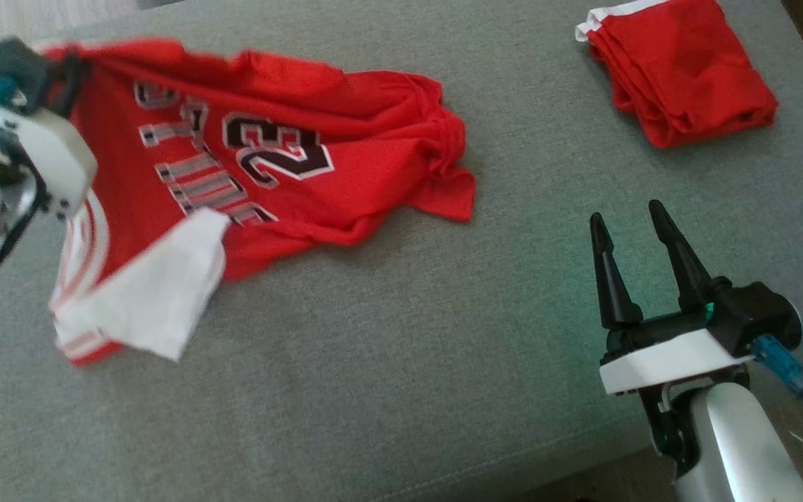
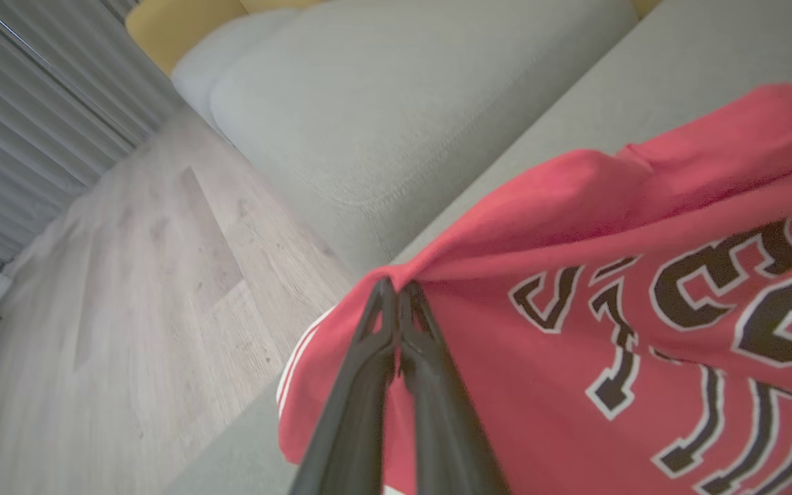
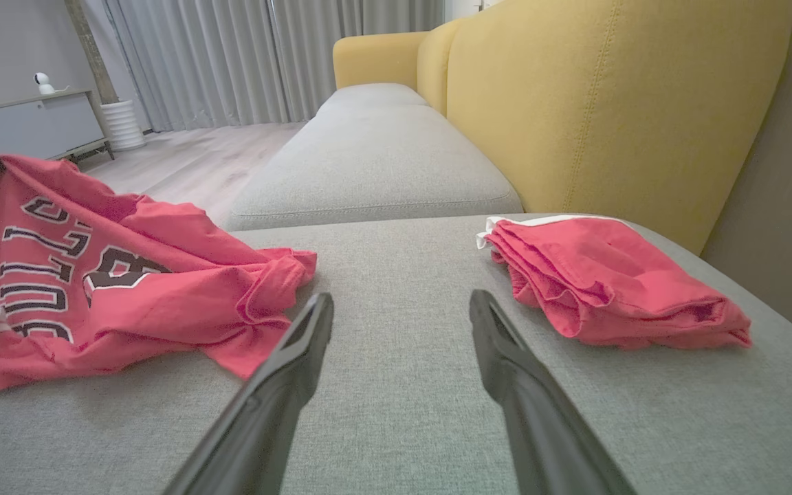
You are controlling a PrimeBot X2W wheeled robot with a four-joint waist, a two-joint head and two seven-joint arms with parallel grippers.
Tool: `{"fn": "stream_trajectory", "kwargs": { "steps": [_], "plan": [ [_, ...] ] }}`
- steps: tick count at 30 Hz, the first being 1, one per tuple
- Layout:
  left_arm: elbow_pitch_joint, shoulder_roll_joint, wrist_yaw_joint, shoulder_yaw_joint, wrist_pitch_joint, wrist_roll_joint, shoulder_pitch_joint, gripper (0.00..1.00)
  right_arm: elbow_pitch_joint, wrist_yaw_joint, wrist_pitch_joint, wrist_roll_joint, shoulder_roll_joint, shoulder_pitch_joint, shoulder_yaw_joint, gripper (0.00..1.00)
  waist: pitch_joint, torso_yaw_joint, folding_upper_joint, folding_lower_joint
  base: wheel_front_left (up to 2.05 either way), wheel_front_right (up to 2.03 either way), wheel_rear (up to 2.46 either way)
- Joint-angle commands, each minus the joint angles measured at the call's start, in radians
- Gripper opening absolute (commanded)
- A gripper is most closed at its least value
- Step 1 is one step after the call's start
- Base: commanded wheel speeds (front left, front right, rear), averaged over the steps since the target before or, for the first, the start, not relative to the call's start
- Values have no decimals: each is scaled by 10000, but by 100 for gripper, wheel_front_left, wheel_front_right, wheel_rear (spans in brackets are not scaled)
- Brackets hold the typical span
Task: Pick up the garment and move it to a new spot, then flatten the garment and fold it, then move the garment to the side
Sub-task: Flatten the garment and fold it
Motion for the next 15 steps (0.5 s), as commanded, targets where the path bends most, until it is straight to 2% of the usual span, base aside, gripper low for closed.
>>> {"fn": "stream_trajectory", "kwargs": {
  "steps": [1,5,7,8,9,15],
  "plan": [
    [-14,324,146,377,-287,107,-746,0,-253,65,-134,90,-34,-269,212,100,32,-42,0,-1,0,0,0],
    [474,-24,500,494,-1139,272,-1126,0,-178,65,-164,133,-34,-302,194,100,57,-126,0,-1,0,0,0],
    [876,-366,589,622,-1005,-58,-933,0,-115,65,-172,150,-34,-294,167,100,10,-133,0,-1,0,0,0],
    [1013,-466,535,603,-996,-128,-852,46,-88,65,-174,158,-34,-287,161,100,-5,-135,0,-1,0,0,0],
    [1136,-543,507,599,-1034,-183,-783,98,-65,65,-178,166,-34,-281,154,100,-23,-134,0,-1,0,0,0],
    [1592,-1021,496,810,-1533,-645,-402,100,41,65,-182,196,-34,-185,26,100,-209,79,0,-1,0,0,0]
  ]
}}
